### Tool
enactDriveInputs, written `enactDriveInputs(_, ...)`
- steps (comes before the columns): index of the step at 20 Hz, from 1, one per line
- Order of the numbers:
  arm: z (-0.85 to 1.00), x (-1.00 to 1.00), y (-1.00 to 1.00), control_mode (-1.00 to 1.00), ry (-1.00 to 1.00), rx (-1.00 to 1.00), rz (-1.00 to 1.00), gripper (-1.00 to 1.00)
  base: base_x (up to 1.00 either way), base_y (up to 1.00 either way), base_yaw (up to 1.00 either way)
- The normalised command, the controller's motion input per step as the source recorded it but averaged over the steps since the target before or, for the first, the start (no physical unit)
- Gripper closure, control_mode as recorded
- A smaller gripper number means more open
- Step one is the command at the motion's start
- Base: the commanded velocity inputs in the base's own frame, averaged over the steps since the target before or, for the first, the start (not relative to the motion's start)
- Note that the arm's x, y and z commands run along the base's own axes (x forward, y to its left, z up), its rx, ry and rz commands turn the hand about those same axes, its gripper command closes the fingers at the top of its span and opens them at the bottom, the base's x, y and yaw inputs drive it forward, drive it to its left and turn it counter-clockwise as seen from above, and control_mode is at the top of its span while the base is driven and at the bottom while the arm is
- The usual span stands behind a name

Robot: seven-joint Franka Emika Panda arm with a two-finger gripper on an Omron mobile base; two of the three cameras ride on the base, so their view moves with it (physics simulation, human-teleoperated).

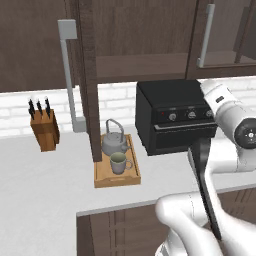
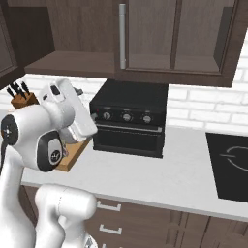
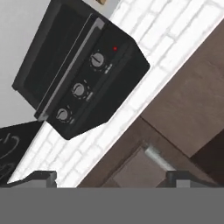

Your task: Pick the kettle from the counter and place it on the tray. Then pick the mug from the cabinet and place it on the tray. Then close the cabinet doors.

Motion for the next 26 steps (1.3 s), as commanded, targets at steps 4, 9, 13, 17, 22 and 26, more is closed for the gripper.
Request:
enactDriveInputs(4, -0.39, -0.14, 0.24, -1.0, -0.02, -0.51, -0.27, -1.0, 0.0, 0.0, 0.0)
enactDriveInputs(9, -0.3, -0.41, 0.23, -1.0, -0.01, -0.47, -0.28, -1.0, 0.0, 0.0, 0.0)
enactDriveInputs(13, -0.42, -0.48, 0.26, -1.0, -0.02, -0.44, -0.23, -1.0, 0.0, 0.0, 0.0)
enactDriveInputs(17, -0.34, -0.41, 0.27, -1.0, -0.03, -0.45, -0.22, -1.0, 0.0, 0.0, 0.0)
enactDriveInputs(22, -0.21, -0.32, 0.1, -1.0, -0.1, -0.45, -0.1, -1.0, 0.0, 0.0, 0.0)
enactDriveInputs(26, -0.04, -0.4, 0.27, -1.0, -0.03, -0.34, -0.11, -1.0, 0.0, 0.0, 0.0)
